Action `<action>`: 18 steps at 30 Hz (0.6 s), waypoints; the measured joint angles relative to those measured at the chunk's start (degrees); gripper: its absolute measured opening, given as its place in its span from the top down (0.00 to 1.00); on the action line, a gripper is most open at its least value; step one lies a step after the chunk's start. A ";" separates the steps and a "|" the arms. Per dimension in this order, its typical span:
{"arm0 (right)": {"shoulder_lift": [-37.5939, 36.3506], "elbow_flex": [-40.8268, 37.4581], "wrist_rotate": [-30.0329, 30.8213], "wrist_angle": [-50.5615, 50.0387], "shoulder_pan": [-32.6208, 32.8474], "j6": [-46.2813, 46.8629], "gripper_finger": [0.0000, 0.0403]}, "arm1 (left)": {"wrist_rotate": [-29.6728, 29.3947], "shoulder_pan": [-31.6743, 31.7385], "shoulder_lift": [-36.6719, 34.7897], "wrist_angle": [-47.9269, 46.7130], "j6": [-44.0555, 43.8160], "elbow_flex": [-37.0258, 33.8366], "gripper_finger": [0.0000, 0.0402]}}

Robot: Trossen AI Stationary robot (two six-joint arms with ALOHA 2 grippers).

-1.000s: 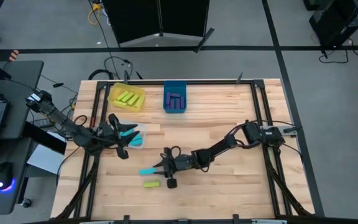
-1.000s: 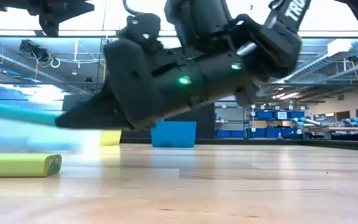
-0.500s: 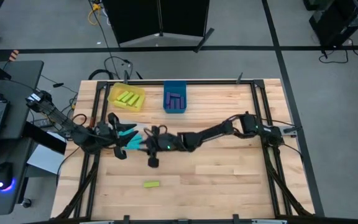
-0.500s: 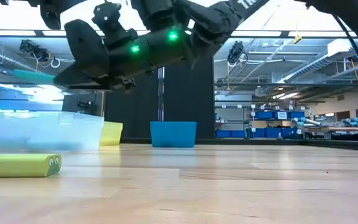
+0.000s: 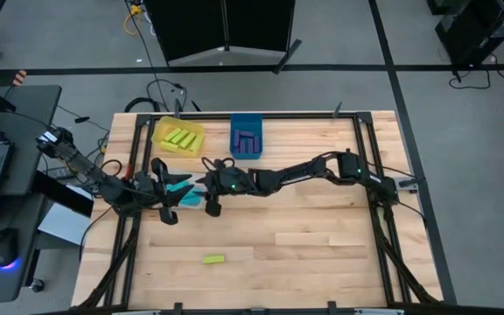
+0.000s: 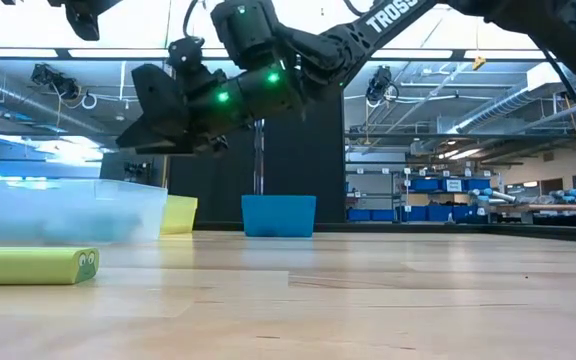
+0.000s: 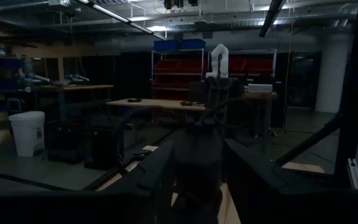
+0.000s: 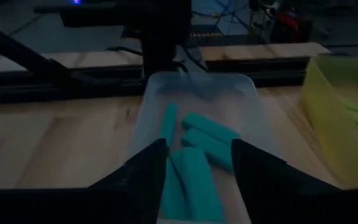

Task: Sort blocks
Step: Put the green block into the yellow bin

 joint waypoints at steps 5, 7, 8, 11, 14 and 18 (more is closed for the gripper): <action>-0.04 0.00 -1.02 0.65 0.00 -0.71 0.43 | 0.07 0.00 0.00 0.02 -0.07 0.00 0.65; -0.28 -0.19 -1.02 0.51 -0.02 -1.28 0.40 | 0.42 -0.11 0.00 -0.02 -0.11 0.00 0.65; -0.52 -0.61 -0.96 1.03 -0.02 -1.30 0.40 | 0.78 -0.18 0.00 -0.05 -0.13 0.00 0.65; -2.17 -3.31 -0.46 5.35 -0.02 -0.72 0.39 | 0.73 -0.50 0.02 -0.52 -0.19 0.00 0.65; -5.11 -10.28 1.20 15.03 -0.02 -0.04 0.40 | -0.10 -0.50 0.07 -0.94 -0.56 0.00 0.65; -11.92 -26.08 5.46 31.59 -0.15 1.19 0.42 | -0.35 -0.50 0.07 -1.35 -1.41 0.00 0.65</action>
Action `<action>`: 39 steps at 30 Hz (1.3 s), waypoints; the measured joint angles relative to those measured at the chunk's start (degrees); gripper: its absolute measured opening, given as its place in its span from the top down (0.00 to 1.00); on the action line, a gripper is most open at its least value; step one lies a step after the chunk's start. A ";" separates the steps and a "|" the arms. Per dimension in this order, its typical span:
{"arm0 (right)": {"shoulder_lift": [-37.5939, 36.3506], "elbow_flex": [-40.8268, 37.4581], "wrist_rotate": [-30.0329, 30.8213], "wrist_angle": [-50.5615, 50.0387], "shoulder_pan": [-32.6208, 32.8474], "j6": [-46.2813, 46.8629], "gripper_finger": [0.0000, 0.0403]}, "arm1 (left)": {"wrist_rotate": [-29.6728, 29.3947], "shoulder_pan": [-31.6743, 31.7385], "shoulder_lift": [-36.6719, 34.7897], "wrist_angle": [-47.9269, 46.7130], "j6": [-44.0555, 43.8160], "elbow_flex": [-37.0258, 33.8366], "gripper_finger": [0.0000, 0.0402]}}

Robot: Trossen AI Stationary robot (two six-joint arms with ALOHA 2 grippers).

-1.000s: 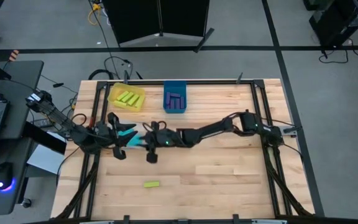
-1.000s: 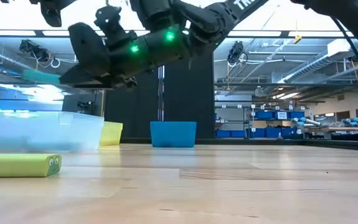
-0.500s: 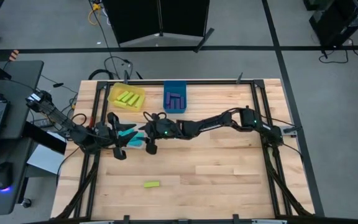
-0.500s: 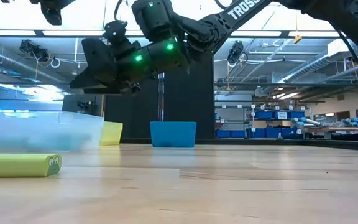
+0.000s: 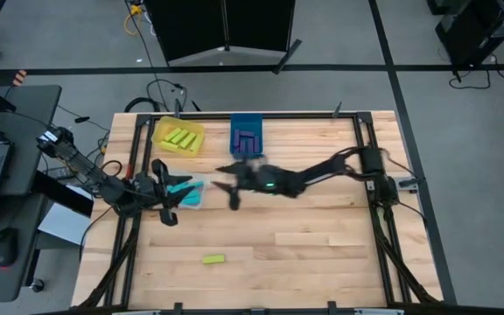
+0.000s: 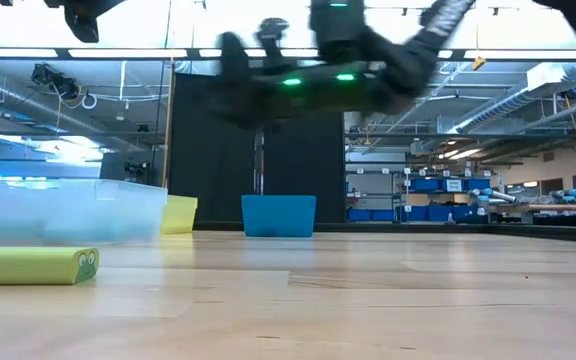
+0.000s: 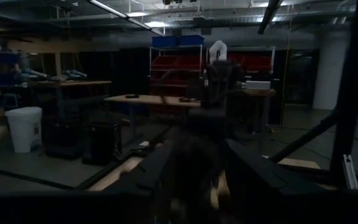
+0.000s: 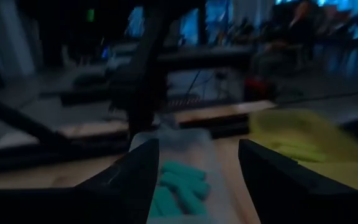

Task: Sort blocks
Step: Put the green block into the yellow bin

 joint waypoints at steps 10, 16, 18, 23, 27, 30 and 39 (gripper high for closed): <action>-20.57 -31.60 10.57 13.27 2.86 0.84 0.44 | 1.77 0.02 3.99 -11.66 -13.98 -0.02 0.65; -30.55 -40.53 17.10 14.92 4.40 -1.22 0.44 | 7.70 0.04 16.29 -17.79 -25.37 2.40 0.64; -32.86 -42.32 17.74 14.92 4.46 -1.33 0.44 | 12.19 0.00 21.16 -20.64 -29.61 4.81 0.64; -35.81 -44.27 18.14 14.89 4.46 -1.54 0.44 | 21.25 -1.56 32.72 -25.63 -34.85 12.88 0.61; -35.36 -44.25 18.13 14.87 4.46 -1.79 0.44 | 26.04 -2.74 38.96 -36.08 -39.68 21.05 0.55; -35.05 -44.25 18.13 14.33 4.46 -1.77 0.44 | 29.58 -3.27 43.54 -46.36 -45.14 26.90 0.50; -35.05 -44.23 18.11 14.57 5.02 -1.77 0.44 | 36.83 -4.55 56.22 -63.67 -55.21 36.88 0.34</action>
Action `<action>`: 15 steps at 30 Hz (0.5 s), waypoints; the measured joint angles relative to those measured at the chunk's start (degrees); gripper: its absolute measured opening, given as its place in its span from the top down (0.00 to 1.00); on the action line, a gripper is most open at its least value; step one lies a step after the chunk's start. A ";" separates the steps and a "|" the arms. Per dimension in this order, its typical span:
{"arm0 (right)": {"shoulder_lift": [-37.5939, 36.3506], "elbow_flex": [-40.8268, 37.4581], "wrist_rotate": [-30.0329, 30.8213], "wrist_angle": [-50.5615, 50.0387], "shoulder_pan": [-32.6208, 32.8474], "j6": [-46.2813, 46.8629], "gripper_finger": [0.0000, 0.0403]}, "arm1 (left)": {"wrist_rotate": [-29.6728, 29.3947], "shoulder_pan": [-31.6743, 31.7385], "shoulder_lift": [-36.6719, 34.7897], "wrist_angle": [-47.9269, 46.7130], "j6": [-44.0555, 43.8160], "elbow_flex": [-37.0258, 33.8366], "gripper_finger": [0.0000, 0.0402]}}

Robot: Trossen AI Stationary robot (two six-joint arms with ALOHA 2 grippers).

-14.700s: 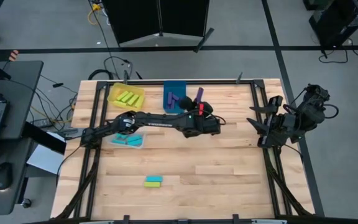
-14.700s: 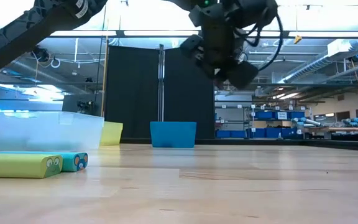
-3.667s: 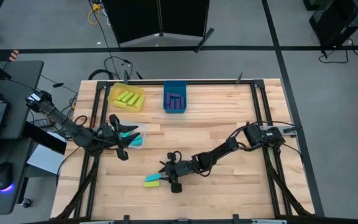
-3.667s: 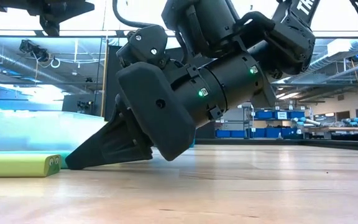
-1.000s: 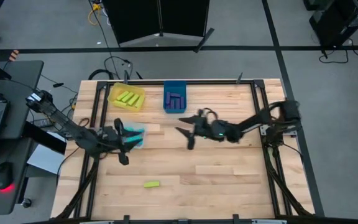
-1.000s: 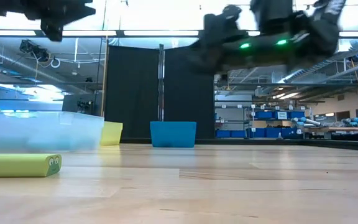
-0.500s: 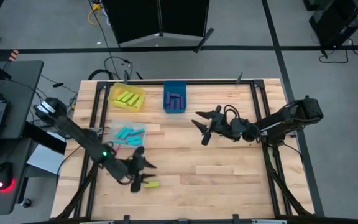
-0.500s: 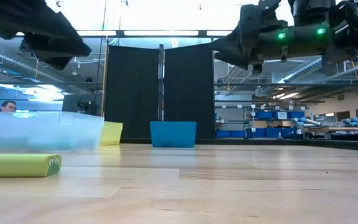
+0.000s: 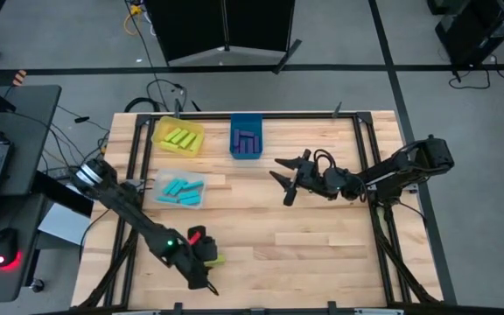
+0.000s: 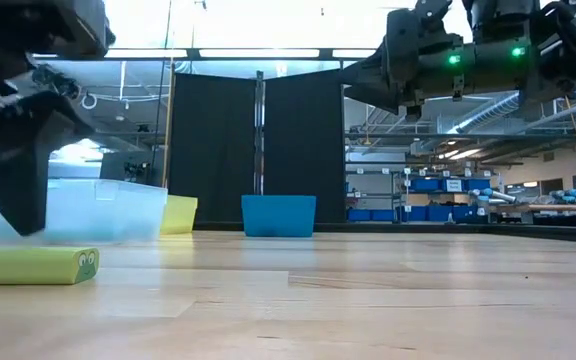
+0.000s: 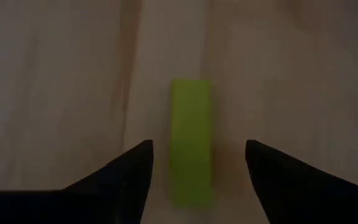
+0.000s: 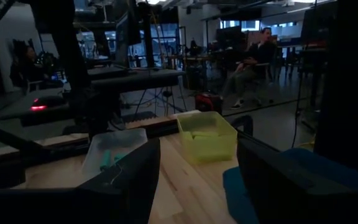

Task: Sort blocks
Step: Put the green block into the yellow bin

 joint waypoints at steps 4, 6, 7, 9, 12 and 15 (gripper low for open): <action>0.00 0.00 -0.02 0.11 0.28 0.16 0.44 | -1.14 -0.01 2.91 0.18 -2.74 0.21 0.33; 0.00 0.00 -0.02 0.09 0.35 0.40 0.44 | -1.51 -0.03 4.74 0.21 -3.61 0.24 0.33; 0.00 0.00 -0.02 0.09 0.49 0.44 0.44 | -1.18 -0.03 5.32 0.67 -3.67 0.34 0.33; 0.00 0.00 -0.04 0.04 0.72 0.42 0.44 | -1.11 -0.05 6.57 1.14 -3.49 0.43 0.33; 0.00 0.02 0.23 -0.08 1.07 0.44 0.44 | -1.76 -0.07 7.17 1.05 -3.53 0.45 0.36; 0.00 0.02 0.38 -0.09 1.14 0.49 0.44 | -2.41 -0.07 7.03 0.94 -3.20 0.39 0.44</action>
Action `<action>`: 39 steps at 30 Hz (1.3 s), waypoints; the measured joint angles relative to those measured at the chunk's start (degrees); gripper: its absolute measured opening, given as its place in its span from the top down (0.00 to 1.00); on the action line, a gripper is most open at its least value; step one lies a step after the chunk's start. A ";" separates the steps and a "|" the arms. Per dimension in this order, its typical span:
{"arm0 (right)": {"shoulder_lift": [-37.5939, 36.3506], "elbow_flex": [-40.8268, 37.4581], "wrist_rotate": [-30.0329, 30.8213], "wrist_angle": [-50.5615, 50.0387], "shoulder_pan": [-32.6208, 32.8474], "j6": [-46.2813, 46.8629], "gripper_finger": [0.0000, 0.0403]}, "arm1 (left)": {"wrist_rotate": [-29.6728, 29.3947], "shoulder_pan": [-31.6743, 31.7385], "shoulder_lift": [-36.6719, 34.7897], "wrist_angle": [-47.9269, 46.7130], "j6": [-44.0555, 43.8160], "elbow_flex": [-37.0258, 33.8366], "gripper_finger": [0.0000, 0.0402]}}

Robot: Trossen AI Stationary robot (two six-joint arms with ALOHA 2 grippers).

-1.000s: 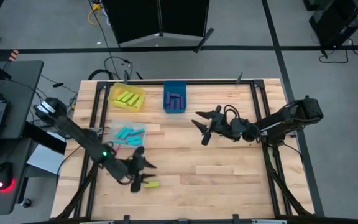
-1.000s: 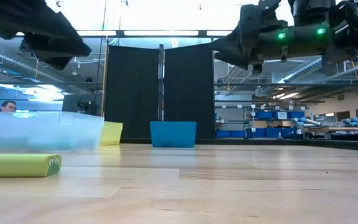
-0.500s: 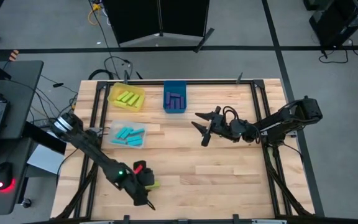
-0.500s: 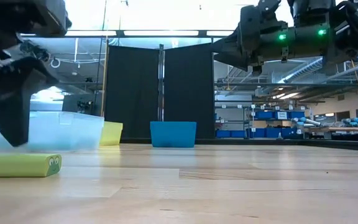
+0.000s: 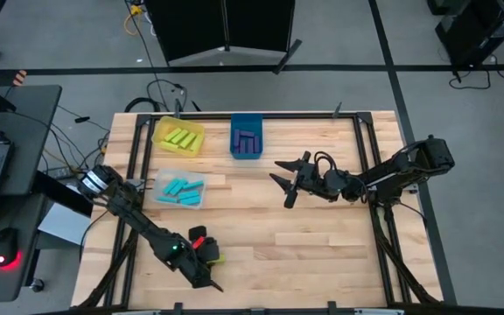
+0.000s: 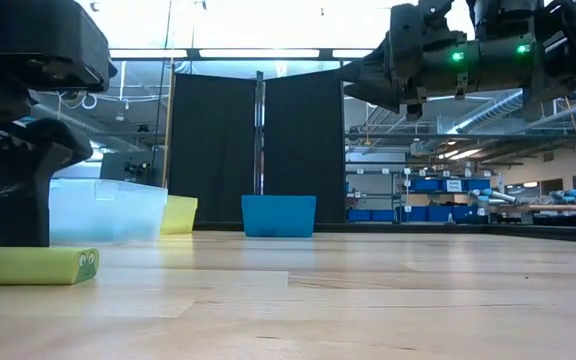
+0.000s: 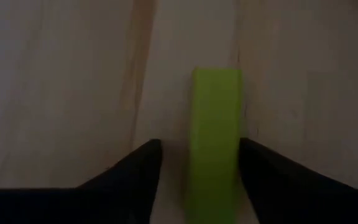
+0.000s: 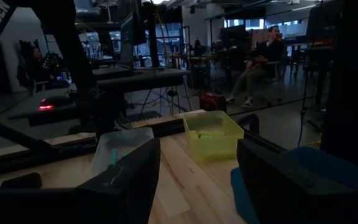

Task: Sort blocks
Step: Put the green block into the yellow bin

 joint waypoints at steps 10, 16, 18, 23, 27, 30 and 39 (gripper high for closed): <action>0.00 0.00 0.63 0.00 0.00 0.62 0.44 | -0.25 0.11 -0.09 1.23 1.88 -0.07 0.74; 0.00 0.00 0.64 0.00 0.00 0.76 0.44 | -1.89 0.09 -0.02 0.47 8.60 2.73 0.74; 0.00 0.00 0.64 0.00 0.00 0.75 0.44 | -3.75 0.58 -0.67 2.56 11.31 3.85 0.74; 0.02 0.00 0.65 0.02 0.00 0.56 0.44 | -11.28 3.04 -5.82 5.76 17.92 4.39 0.74; 0.02 0.00 0.65 0.17 0.00 0.34 0.44 | -20.10 6.11 -11.52 7.85 21.09 4.52 0.74; 0.02 0.00 0.65 0.31 0.00 -0.06 0.44 | -29.50 8.85 -15.61 4.17 21.49 4.50 0.74; 0.04 0.02 0.65 0.36 0.04 -0.10 0.44 | -40.66 25.63 -27.81 -10.79 13.87 3.16 0.74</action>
